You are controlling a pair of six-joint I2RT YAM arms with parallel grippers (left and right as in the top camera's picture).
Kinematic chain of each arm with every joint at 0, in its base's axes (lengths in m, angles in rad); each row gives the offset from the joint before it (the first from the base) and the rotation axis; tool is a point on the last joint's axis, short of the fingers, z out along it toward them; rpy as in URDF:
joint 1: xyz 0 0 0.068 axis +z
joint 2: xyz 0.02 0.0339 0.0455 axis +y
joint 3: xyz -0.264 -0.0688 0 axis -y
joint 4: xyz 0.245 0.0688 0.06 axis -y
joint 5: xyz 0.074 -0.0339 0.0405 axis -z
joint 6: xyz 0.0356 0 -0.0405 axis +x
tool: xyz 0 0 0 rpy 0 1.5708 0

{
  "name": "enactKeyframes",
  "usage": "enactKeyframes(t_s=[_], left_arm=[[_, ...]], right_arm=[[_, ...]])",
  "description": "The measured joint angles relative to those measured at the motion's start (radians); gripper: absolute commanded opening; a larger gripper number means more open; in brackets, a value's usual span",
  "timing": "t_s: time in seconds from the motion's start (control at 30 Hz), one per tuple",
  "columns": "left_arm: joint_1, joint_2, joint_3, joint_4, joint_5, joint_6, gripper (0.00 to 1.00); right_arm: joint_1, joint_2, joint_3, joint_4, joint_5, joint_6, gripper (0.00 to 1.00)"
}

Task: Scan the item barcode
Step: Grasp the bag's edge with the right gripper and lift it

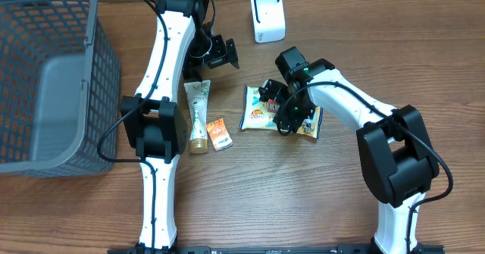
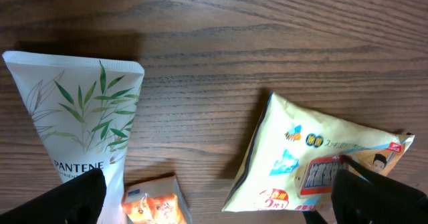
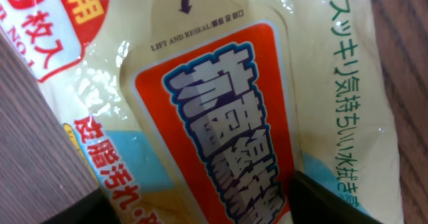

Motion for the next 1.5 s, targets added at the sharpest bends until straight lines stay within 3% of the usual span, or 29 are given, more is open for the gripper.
enactKeyframes(t_s=[0.03, 0.13, 0.2, 0.3, 0.37, 0.4, 0.5, 0.53, 0.57, 0.6, 0.87, 1.5], left_arm=[[0.000, 0.000, 0.000, 0.000, 0.000, 0.000, 1.00], [0.000, 0.000, 0.000, 0.001, 0.000, 0.000, 1.00], [0.000, 0.000, 0.000, 0.001, 0.000, 0.000, 1.00], [0.000, 0.000, 0.000, 0.001, -0.003, 0.000, 1.00], [0.000, 0.000, 0.000, 0.001, -0.016, 0.000, 1.00], [0.000, 0.000, 0.000, 0.001, -0.026, 0.000, 1.00], [0.000, 0.000, 0.000, 0.001, -0.049, 0.000, 1.00], [0.000, 0.000, 0.000, 0.001, -0.056, 0.000, 0.99], [0.000, 0.000, 0.000, 0.001, -0.060, 0.000, 1.00], [0.000, 0.000, 0.000, 0.001, -0.064, 0.000, 1.00], [0.000, 0.000, -0.001, 0.008, -0.076, 0.000, 1.00], [0.000, 0.000, -0.001, 0.008, -0.079, 0.000, 1.00]], right_arm=[[0.000, 0.000, 0.000, 0.007, -0.001, 0.008, 0.63], [0.000, 0.001, 0.000, 0.046, -0.008, 0.046, 0.29], [0.001, 0.001, 0.001, 0.087, -0.016, 0.095, 0.26], [0.001, 0.001, 0.002, 0.123, -0.023, 0.190, 0.04], [0.000, 0.001, 0.003, 0.145, -0.024, 0.260, 0.04], [0.001, 0.001, 0.004, 0.158, -0.023, 0.304, 0.10], [0.000, 0.001, 0.006, 0.169, -0.021, 0.452, 0.43], [0.001, 0.002, 0.007, 0.165, -0.019, 0.472, 0.57], [0.000, 0.005, 0.010, 0.158, -0.017, 0.518, 0.89], [0.001, 0.009, 0.019, 0.146, -0.013, 0.539, 0.94], [0.000, 0.019, 0.086, 0.224, 0.076, 0.622, 0.95], [-0.001, 0.085, 0.099, 0.205, 0.103, 0.513, 0.97]])
